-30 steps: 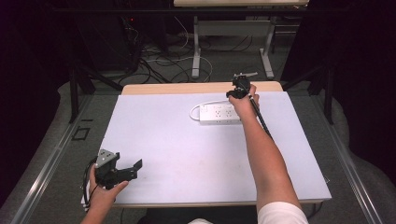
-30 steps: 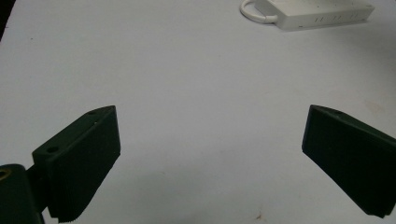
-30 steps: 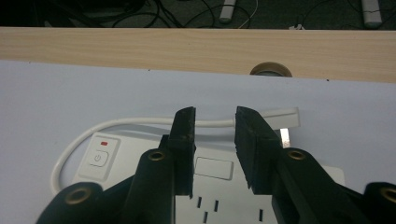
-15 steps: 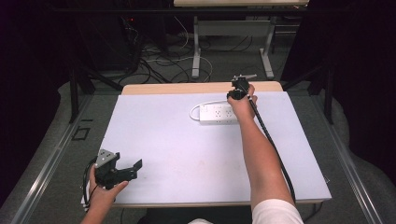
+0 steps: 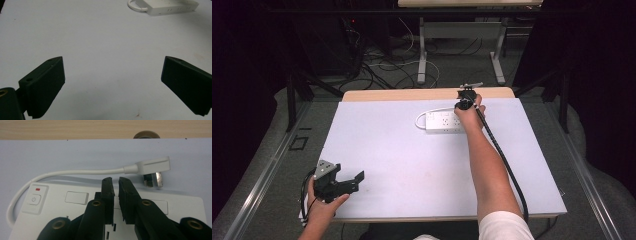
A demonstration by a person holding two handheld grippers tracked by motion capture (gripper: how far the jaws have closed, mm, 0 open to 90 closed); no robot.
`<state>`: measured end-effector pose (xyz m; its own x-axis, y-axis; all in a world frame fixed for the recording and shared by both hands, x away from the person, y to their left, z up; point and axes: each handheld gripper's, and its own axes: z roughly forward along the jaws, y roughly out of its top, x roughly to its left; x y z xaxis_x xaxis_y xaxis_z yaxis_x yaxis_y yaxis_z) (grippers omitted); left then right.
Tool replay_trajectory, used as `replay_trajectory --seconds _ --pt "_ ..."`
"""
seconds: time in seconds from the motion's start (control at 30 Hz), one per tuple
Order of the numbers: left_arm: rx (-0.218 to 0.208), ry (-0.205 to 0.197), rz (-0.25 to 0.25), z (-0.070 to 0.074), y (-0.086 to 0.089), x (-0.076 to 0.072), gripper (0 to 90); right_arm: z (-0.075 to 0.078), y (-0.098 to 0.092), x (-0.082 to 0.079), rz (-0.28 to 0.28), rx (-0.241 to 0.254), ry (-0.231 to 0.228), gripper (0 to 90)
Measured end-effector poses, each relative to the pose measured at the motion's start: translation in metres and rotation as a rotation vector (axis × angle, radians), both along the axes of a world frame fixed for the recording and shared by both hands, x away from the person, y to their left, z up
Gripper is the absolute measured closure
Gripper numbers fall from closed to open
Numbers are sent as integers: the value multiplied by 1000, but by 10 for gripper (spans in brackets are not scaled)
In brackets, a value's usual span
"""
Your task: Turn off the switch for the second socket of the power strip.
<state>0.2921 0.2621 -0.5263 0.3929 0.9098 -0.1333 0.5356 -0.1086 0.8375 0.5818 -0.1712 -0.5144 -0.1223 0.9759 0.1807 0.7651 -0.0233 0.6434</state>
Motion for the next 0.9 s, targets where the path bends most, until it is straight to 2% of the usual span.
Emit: replay_trajectory --seconds 0.53,0.9 --pt "2 0 1 0 0 0 51 -5 -3 2 -18 2 48 847" --pt "3 1 -1 0 0 0 53 -7 -2 1 -23 -1 48 889"
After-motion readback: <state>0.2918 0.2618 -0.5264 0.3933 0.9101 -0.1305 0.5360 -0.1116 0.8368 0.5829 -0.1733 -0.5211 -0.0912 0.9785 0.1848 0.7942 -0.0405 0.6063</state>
